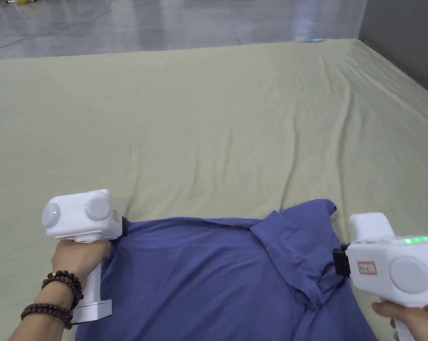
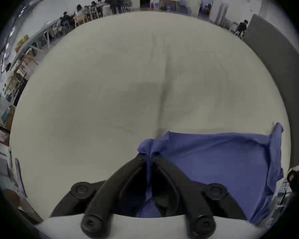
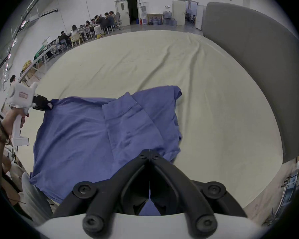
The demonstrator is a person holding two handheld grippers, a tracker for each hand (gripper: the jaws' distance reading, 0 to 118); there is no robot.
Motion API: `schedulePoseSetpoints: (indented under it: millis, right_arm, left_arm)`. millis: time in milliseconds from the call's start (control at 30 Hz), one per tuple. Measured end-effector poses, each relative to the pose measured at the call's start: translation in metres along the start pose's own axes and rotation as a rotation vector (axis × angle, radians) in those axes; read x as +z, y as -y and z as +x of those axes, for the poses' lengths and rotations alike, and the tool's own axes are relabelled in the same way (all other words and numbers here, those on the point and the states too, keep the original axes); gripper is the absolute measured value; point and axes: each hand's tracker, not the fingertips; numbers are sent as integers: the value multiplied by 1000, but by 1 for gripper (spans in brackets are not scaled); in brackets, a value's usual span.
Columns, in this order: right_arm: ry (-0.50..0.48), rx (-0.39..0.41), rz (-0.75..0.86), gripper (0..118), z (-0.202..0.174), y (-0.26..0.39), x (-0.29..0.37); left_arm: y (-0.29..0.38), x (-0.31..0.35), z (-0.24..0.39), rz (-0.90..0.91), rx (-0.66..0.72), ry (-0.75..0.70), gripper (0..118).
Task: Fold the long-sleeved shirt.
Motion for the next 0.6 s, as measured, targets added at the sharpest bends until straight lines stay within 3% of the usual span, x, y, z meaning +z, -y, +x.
schedulePoseSetpoints:
  millis: [100, 167, 200, 267, 300, 333, 367, 467, 533, 600]
  right_arm:
    - [-14, 0, 39, 2, 9, -39, -5]
    - [-38, -43, 46, 3, 20, -74, -19]
    - [-49, -48, 38, 15, 25, -90, -28]
    - [-52, -60, -36, 74, 33, -124, -57]
    - [-48, -67, -77, 86, 37, -136, -74]
    - [-42, -66, -115, 86, 40, -143, -90]
    - [-34, -62, -154, 103, 43, -151, -107]
    - [42, -108, -261, 96, 51, -159, -148]
    - [37, -120, -293, 95, 53, -157, -166]
    - [16, -125, -296, 84, 52, -154, -177]
  left_arm:
    - [1, 16, -6, 30, -28, 43, 0]
    - [0, 25, -9, 55, -38, 46, 0]
    - [-2, 27, -10, 60, -35, 53, 0]
    - [-6, 34, -10, 72, -38, 69, 0]
    - [-6, 36, -8, 81, -43, 71, 0]
    - [-8, 37, -8, 86, -48, 72, 0]
    - [-9, 38, -7, 88, -55, 74, 0]
    - [-10, 36, -5, 86, -62, 77, 0]
    - [-10, 34, -5, 85, -65, 79, 0]
    - [-7, 33, -5, 96, -67, 77, 0]
